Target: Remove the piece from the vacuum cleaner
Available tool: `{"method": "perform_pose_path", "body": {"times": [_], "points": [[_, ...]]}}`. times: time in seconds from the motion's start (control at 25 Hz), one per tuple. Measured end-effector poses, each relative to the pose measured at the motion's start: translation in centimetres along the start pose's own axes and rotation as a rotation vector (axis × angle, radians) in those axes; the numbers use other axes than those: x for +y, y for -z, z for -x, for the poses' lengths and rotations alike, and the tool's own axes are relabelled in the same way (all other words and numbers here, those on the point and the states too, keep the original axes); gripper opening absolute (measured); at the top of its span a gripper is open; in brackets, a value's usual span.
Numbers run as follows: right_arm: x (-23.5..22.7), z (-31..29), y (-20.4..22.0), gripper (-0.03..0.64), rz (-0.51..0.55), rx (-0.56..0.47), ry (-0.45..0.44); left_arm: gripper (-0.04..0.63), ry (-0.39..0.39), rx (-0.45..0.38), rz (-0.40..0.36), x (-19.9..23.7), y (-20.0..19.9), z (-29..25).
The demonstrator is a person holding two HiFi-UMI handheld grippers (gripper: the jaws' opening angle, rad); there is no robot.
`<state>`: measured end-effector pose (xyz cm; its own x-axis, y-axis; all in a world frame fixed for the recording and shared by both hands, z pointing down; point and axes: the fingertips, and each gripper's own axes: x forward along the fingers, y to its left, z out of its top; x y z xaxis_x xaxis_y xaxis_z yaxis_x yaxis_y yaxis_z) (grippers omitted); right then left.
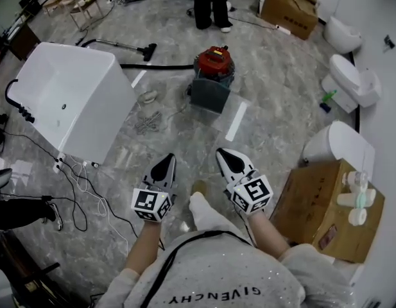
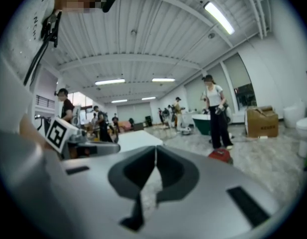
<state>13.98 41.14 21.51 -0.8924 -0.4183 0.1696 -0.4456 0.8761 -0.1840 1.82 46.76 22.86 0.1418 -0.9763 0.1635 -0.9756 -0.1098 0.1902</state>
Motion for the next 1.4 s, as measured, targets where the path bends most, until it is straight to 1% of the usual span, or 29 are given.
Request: {"method": "perform_pose_path", "body": {"times": [0.36,0.48,0.64,0.88,1.04,1.2,1.4], "points": [[-5.5,-5.4,-0.9,0.015,-0.032,0.017,0.04,0.023,0.023,0.022,0.007,3.9,-1.4,-7.1],[-6.4,-7.2,-1.5,0.015,-0.032,0.019,0.03,0.023,0.013,0.013,0.004,5.3,-2.3,-8.7],[-7.6,-8.8,-2.5,0.015,-0.025,0.013,0.027,0.023,0.011,0.004,-0.004,6.2,-3.5,-10.3],[-8.5,-10.4,-2.2,0.014,-0.043,0.011,0.044,0.023,0.025,0.026,-0.013,8.0,-3.5,-12.5],[-10.2,-11.2,-1.6,0.015,-0.062,0.023,0.096,0.023,0.076,0.053,-0.015,9.0,-3.4,-15.2],[-13.5,-12.7,-1.6,0.015,-0.078,0.041,0.177,0.023,0.154,0.082,-0.046,10.0,-3.8,-19.6],[-16.9,-15.8,-2.2,0.015,-0.085,0.065,0.255,0.023,0.238,0.108,-0.051,12.4,-4.6,-25.2]]}}
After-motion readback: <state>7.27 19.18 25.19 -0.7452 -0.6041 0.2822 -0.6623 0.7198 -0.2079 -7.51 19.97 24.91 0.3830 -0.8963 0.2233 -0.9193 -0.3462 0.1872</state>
